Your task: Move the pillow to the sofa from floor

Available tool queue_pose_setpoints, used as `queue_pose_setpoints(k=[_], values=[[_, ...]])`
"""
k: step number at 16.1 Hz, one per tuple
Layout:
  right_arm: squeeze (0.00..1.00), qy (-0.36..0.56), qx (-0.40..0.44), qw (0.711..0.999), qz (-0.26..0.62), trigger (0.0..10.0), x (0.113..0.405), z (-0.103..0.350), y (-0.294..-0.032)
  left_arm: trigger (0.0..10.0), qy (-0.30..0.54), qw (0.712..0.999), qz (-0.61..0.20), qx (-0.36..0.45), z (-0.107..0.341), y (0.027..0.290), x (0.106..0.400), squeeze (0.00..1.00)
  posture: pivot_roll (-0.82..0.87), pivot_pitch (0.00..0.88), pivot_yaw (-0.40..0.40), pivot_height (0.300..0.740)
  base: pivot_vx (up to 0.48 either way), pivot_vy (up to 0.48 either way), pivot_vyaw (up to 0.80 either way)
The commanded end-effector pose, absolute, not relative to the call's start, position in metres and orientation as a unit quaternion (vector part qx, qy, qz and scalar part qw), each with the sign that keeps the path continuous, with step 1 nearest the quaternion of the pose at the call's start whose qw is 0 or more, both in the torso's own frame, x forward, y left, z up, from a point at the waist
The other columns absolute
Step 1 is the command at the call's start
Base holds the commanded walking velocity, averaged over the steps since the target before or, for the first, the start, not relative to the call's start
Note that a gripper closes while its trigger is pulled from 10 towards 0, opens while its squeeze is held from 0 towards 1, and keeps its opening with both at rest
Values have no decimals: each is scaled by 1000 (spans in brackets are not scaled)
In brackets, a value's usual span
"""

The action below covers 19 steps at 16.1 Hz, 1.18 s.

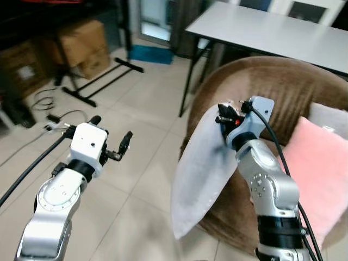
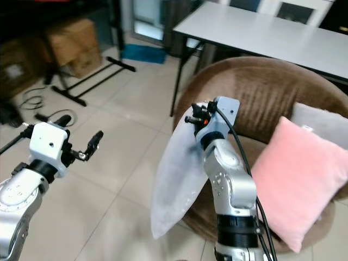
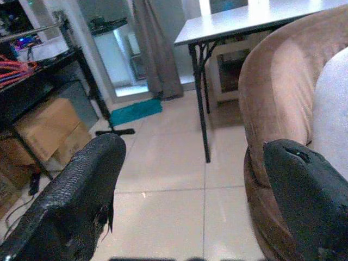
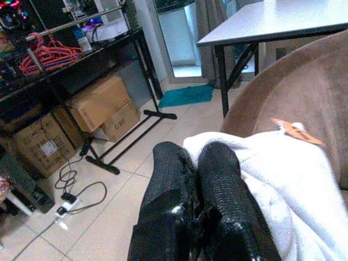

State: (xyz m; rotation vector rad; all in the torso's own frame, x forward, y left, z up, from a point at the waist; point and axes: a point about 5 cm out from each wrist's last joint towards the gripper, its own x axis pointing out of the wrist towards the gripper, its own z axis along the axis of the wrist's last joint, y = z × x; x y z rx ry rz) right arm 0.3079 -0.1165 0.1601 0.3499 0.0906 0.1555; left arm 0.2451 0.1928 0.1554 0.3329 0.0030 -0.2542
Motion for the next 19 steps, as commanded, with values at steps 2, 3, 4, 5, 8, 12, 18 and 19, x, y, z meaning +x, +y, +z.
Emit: queue_pose_setpoints(k=[2, 3, 4, 5, 8, 12, 18, 19], values=[[0, 6, 171, 981, 88, 10000, 311, 175, -116, 10000, 2, 977, -133, 166, 157, 192, 245, 0, -43, 0, -50, 740, 294, 0, 0], [0, 6, 168, 982, 88, 10000, 310, 174, -115, 10000, 2, 977, -134, 165, 157, 192, 245, 0, -44, 0, -49, 740, 315, 0, 0], [0, 7, 168, 982, 87, 10000, 310, 173, -116, 10000, 2, 977, -135, 165, 157, 191, 245, 0, -45, 0, -48, 740, 315, 0, 0], [0, 8, 168, 982, 86, 10000, 310, 173, -116, 10000, 3, 977, -136, 165, 157, 191, 245, 0, -47, 0, -46, 740, 319, 0, 0], [0, 13, 168, 983, 77, 10000, 309, 170, -119, 10000, 5, 976, -141, 166, 156, 191, 245, 0, -52, 0, -37, 740, 319, 0, -727], [0, 11, 167, 983, 72, 10000, 309, 170, -120, 10000, 7, 975, -147, 167, 155, 191, 246, 0, -54, 0, -35, 740, 321, 0, -800], [0, 9, 166, 984, 69, 10000, 307, 171, -122, 10000, 8, 974, -156, 164, 155, 188, 246, 0, -54, 0, -35, 740, 321, 0, -800], [0, 8, 166, 984, 68, 10000, 307, 171, -123, 10000, 7, 974, -157, 164, 155, 189, 246, 0, -56, 0, -35, 740, 322, 0, -800]])
